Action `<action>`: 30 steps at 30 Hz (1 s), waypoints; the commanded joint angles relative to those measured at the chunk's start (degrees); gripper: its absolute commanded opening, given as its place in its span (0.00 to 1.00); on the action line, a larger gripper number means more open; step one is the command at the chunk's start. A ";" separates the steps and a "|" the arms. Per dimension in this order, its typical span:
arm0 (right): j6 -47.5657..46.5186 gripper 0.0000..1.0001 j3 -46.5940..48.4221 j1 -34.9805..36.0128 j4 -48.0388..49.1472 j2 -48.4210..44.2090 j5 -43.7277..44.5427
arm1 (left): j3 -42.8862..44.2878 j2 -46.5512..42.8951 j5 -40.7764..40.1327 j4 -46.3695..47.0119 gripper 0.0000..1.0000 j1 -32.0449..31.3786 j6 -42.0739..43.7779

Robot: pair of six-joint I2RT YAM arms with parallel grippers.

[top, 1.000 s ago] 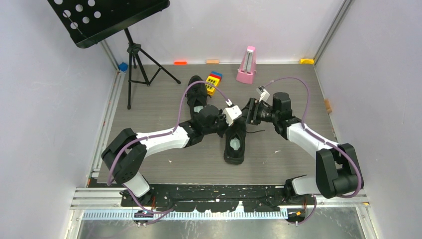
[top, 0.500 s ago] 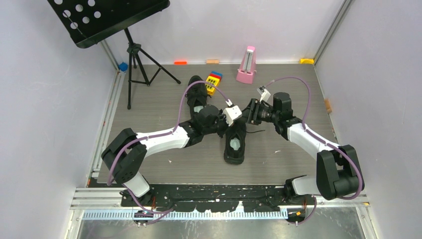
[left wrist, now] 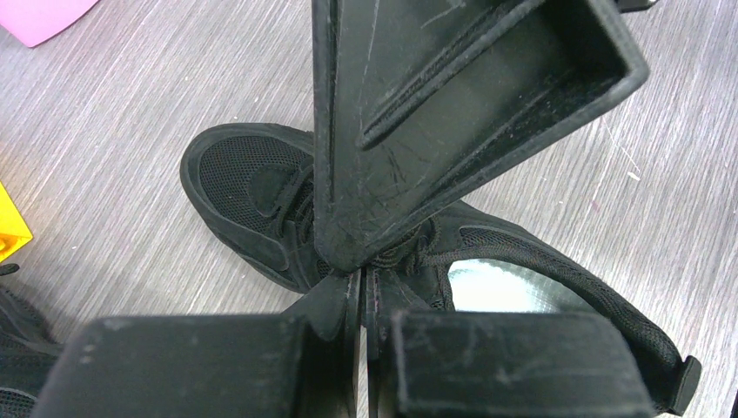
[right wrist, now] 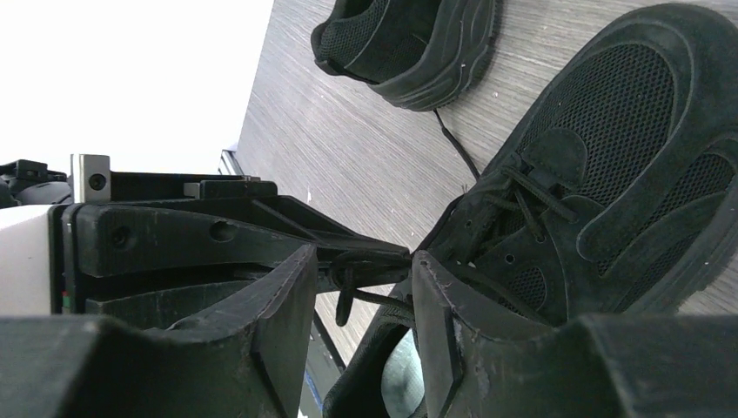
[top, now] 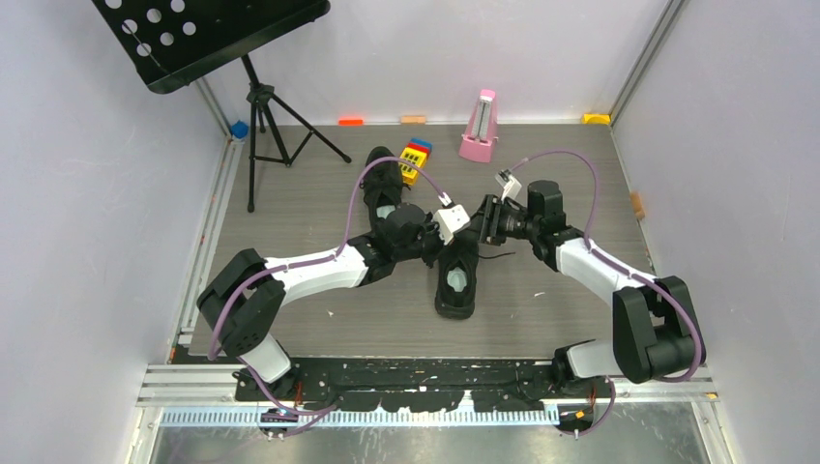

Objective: Tie the shoes

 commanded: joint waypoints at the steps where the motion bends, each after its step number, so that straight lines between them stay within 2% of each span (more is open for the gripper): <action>1: -1.75 0.47 1.27 0.48 -0.35 0.81 -1.39 | 0.96 -2.13 0.82 2.06 0.00 0.35 -0.87; 9: -2.47 0.41 1.62 0.66 -1.21 0.86 -1.42 | 0.94 -2.12 0.88 2.06 0.00 0.47 -0.94; 15: -2.39 0.25 1.87 0.66 -1.30 1.01 -1.66 | 0.91 -2.20 0.94 2.06 0.00 0.56 -0.94; 21: -2.20 0.15 2.22 0.82 -1.50 0.67 -1.79 | 0.89 -2.24 0.94 2.06 0.00 0.56 -0.86; 25: -2.18 0.02 2.51 0.92 -2.06 0.58 -1.80 | 0.88 -2.33 0.87 2.06 0.00 0.56 -0.86; 30: -1.68 0.00 3.34 0.92 -3.07 -0.49 -0.65 | 0.88 -2.74 0.27 1.56 0.01 0.60 -0.98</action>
